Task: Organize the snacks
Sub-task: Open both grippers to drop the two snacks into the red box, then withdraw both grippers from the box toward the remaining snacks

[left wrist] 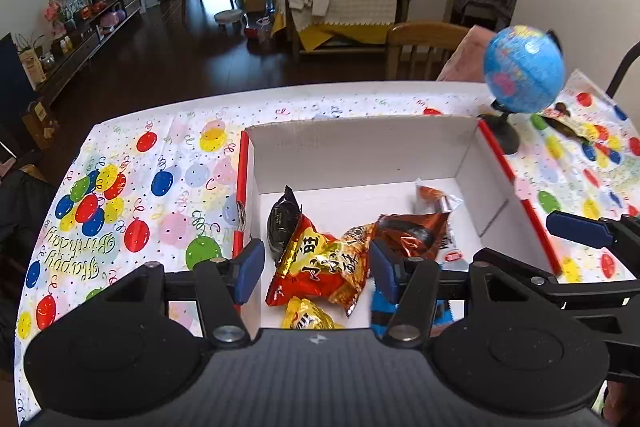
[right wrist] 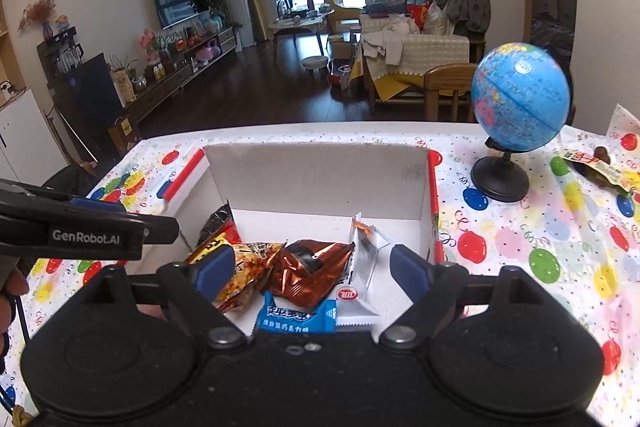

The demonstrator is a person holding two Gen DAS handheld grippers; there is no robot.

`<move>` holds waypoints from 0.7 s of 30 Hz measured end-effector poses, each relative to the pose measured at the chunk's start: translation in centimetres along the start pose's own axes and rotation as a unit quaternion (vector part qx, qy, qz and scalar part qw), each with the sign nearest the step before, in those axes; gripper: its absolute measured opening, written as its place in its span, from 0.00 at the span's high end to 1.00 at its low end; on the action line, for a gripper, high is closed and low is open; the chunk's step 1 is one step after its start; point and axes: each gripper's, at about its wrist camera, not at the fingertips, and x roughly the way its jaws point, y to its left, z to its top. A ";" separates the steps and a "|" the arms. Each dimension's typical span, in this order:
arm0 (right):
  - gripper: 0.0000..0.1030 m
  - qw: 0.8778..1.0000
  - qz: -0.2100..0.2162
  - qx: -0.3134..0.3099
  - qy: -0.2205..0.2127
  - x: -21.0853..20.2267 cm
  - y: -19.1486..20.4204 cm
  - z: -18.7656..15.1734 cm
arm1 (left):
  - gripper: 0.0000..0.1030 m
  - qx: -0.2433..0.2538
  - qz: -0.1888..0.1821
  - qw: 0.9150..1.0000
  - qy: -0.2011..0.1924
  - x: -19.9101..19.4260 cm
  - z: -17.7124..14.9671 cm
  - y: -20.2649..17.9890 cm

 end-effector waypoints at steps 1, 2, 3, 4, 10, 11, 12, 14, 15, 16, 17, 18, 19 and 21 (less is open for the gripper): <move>0.18 1.000 -0.002 0.000 -0.003 -0.5 0.2 0.0 | 0.44 0.000 -0.003 1.000 -0.003 -0.5 -0.1 0.1; 0.18 1.000 -0.004 0.000 -0.007 -0.9 0.4 -0.1 | 0.42 0.001 -0.007 1.000 -0.007 -1.0 -0.3 0.2; 0.17 1.000 -0.005 0.002 -0.010 -1.3 0.6 -0.2 | 0.41 0.001 -0.011 1.000 -0.010 -1.5 -0.4 0.4; 0.17 1.000 -0.006 0.005 -0.012 -1.7 0.8 -0.3 | 0.40 0.001 -0.014 1.000 -0.014 -2.0 -0.5 0.5; 0.15 0.999 -0.015 0.018 -0.026 -3.9 2.2 -0.9 | 0.38 0.003 -0.031 0.999 -0.028 -4.5 -1.6 1.4; 0.15 0.999 -0.017 0.020 -0.030 -4.3 2.3 -1.1 | 0.34 0.002 -0.035 0.999 -0.029 -4.9 -1.7 1.7; 0.15 0.999 -0.017 0.022 -0.033 -4.6 2.5 -1.3 | 0.31 -0.001 -0.038 0.999 -0.030 -5.3 -2.0 1.9; 0.13 0.999 -0.018 0.028 -0.036 -5.3 2.8 -1.6 | 0.31 -0.002 -0.041 0.998 -0.037 -6.1 -2.5 2.2; 0.07 0.999 -0.018 0.030 -0.037 -5.7 3.0 -1.8 | 0.31 -0.001 -0.046 0.998 -0.039 -6.5 -2.7 2.3; 0.06 0.999 -0.018 0.031 -0.041 -6.1 3.2 -2.0 | 0.31 0.000 -0.050 0.998 -0.040 -6.9 -2.9 2.4; 0.05 0.998 -0.019 0.032 -0.047 -6.4 3.4 -2.2 | 0.31 0.000 -0.052 0.998 -0.042 -7.2 -3.2 2.6; 0.05 0.998 -0.018 0.031 -0.050 -6.8 3.6 -2.4 | 0.31 0.001 -0.055 0.998 -0.043 -7.5 -3.4 2.6; 0.05 0.998 -0.018 0.031 -0.053 -7.1 3.7 -2.6 | 0.31 0.002 -0.058 0.997 -0.044 -7.9 -3.7 2.7; 0.04 0.998 -0.021 0.033 -0.058 -7.8 4.1 -3.1 | 0.31 0.005 -0.060 0.997 -0.048 -8.5 -4.3 2.8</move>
